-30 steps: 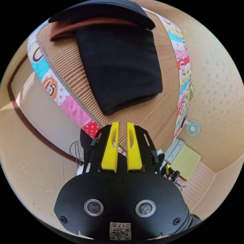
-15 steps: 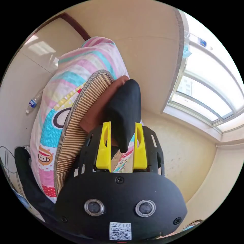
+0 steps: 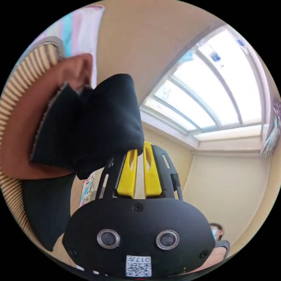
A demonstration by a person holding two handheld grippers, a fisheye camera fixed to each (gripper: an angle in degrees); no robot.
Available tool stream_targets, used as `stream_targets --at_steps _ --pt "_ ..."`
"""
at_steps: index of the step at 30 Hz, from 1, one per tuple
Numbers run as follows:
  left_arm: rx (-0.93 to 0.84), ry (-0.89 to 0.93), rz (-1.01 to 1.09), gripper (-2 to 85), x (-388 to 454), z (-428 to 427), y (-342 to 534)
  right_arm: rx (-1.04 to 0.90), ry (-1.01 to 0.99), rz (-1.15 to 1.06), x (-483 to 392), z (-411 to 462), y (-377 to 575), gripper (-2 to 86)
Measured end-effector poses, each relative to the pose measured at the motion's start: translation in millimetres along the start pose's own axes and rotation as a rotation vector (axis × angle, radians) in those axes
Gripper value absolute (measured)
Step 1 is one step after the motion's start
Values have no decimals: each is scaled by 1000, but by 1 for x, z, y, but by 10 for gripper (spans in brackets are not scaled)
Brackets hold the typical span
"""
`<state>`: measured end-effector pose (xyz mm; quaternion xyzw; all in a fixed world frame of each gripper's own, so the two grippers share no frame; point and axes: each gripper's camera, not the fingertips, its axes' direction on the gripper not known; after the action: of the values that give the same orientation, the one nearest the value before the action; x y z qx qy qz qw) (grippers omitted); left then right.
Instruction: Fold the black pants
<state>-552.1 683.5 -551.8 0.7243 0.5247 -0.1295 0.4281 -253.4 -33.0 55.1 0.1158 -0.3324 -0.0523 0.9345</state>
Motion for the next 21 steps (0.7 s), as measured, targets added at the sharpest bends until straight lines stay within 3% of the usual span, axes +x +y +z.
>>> stream_targets --at_steps 2,7,9,12,15,17,20,21 --pt "-304 -31 124 36 41 64 32 10 -12 4 1 1 -1 2" --pt "-1173 -219 504 35 110 212 250 58 -86 30 8 3 -5 3" --pt "-1392 -195 490 38 95 229 329 68 -111 34 10 6 -6 4" --pt "-1623 -225 236 46 26 230 435 57 -107 47 14 12 -8 4" --pt "-1645 -404 34 48 -43 208 500 59 -116 65 19 16 -8 4" --pt "-1566 -355 -68 32 -62 196 512 65 -120 75 21 16 -8 4" --pt "-1336 -347 31 31 -53 191 496 71 -113 89 24 17 -7 3" --pt "-1207 -445 100 34 -50 190 478 72 -110 98 25 19 -8 3"
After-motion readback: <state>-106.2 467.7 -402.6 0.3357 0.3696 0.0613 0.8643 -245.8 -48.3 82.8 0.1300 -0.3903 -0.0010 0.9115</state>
